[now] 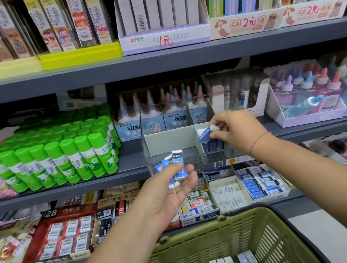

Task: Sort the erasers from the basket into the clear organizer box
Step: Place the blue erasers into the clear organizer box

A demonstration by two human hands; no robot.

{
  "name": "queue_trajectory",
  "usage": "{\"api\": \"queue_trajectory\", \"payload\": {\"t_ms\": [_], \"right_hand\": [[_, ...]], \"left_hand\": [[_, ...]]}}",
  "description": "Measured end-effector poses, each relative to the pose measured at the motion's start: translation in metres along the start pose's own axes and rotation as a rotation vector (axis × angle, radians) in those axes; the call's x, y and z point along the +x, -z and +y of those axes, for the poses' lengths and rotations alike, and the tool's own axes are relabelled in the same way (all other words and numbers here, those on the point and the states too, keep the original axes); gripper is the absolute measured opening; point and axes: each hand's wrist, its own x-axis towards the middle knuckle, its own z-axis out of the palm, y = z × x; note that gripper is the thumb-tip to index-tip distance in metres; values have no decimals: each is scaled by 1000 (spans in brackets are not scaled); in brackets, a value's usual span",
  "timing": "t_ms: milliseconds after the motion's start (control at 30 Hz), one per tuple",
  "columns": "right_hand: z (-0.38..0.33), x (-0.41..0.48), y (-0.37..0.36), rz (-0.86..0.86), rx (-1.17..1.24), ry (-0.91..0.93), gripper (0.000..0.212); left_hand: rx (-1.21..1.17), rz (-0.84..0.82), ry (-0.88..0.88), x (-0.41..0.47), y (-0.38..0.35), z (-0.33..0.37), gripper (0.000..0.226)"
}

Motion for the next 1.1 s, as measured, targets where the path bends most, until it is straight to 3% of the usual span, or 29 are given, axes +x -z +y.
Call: {"api": "queue_trajectory", "payload": {"t_ms": [267,467,633,867,967,1033,1100], "right_hand": [[3,4,18,-88,-148,53,12],[-1,3,-10,-160,-92,34,11],[0,6,-29,-67,-36,3,14],[-5,-2,-21,5,-96,45,7],[-23,-14,-8,60,197,9,16],[-39,-24,-2,-117,566,-92,23],[-47,-32,0,-288,780,-176,19]], "left_hand": [[-9,23,-1,5,2,3,16],[2,-2,23,3,-2,3,31],[7,4,24,3,-1,1,27],[62,-30,7,1,-2,0,42],[105,-46,-12,2,-3,-1,40],[148,-52,-29,2,-3,-2,40],[199,-69,-41,1,-5,-4,38]]}}
